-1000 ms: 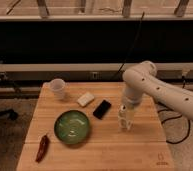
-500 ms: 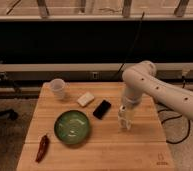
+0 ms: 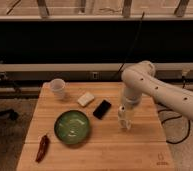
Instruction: Knock the bottle over
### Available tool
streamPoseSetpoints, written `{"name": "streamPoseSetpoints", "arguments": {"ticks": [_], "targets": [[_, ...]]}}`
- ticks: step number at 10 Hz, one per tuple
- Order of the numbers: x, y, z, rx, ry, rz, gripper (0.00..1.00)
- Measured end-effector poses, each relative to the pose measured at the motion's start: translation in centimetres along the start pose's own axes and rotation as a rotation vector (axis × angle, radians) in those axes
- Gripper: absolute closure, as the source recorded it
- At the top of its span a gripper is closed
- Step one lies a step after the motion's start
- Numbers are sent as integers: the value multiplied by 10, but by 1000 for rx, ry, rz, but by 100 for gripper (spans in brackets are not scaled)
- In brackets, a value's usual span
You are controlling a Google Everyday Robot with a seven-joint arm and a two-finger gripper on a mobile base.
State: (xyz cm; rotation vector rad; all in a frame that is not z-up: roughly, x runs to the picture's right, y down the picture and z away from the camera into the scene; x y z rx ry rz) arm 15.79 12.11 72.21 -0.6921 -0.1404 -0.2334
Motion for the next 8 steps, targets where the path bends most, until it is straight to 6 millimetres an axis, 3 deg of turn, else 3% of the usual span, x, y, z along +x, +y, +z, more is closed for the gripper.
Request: {"name": "streamPoseSetpoints", "arguments": {"ticks": [8], "targets": [[2,-1,-1,-3,-2,-6,100]]}}
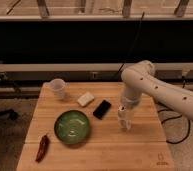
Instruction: Knock the bottle over
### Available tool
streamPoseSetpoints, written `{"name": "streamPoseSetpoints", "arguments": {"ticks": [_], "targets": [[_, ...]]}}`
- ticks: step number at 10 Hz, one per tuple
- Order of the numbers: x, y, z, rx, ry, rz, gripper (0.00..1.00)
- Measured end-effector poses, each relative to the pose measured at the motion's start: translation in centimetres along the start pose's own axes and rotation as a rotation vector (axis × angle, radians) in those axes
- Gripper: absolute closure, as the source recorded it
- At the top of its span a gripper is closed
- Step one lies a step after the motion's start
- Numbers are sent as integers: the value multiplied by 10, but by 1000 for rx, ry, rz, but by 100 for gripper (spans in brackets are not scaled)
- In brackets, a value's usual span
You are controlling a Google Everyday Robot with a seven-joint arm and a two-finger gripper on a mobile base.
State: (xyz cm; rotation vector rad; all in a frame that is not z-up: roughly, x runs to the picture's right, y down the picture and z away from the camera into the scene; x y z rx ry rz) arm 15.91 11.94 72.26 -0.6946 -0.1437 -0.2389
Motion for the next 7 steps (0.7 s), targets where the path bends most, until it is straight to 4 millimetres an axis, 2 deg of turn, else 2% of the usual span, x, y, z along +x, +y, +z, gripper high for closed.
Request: {"name": "streamPoseSetpoints", "arguments": {"ticks": [7], "targets": [[-3,2,0,-6,-1,-10,100]]}}
